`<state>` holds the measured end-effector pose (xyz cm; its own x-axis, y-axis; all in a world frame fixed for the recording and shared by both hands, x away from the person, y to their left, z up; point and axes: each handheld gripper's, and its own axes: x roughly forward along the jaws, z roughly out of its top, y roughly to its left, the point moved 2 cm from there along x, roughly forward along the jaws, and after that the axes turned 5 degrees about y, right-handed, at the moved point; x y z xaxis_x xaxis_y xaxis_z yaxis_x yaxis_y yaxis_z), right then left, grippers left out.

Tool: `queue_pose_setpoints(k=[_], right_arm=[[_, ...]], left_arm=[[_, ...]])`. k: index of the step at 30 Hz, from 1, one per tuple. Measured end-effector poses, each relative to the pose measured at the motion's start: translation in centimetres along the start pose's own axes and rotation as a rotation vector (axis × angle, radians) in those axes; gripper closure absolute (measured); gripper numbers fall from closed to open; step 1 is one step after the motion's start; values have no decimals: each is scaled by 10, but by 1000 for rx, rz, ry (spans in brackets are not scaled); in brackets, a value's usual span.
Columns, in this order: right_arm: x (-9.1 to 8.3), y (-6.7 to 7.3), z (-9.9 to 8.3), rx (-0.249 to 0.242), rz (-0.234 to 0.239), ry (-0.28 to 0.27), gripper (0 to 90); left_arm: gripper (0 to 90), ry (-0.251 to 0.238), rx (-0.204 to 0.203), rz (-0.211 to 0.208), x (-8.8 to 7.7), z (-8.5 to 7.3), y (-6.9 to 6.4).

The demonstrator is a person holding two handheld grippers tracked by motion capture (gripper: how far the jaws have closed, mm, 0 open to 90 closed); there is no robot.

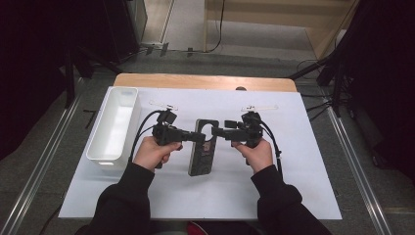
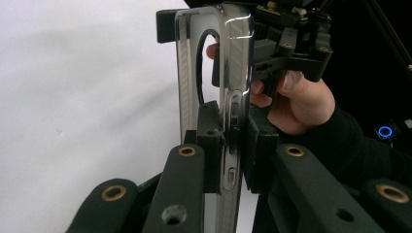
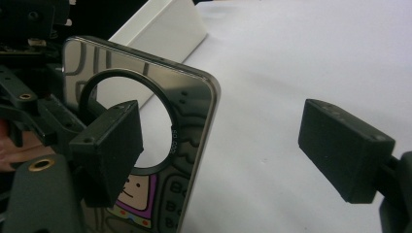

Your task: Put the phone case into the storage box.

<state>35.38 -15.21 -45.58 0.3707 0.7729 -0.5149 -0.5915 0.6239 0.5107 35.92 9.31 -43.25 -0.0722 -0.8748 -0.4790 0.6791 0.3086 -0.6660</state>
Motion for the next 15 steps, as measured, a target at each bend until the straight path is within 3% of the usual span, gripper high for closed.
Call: queue_pose_setpoints(k=[15], right_arm=[[7, -1, -2, -42, 56, 17, 267]], left_arm=[[797, 15, 29, -28, 2, -1, -2]])
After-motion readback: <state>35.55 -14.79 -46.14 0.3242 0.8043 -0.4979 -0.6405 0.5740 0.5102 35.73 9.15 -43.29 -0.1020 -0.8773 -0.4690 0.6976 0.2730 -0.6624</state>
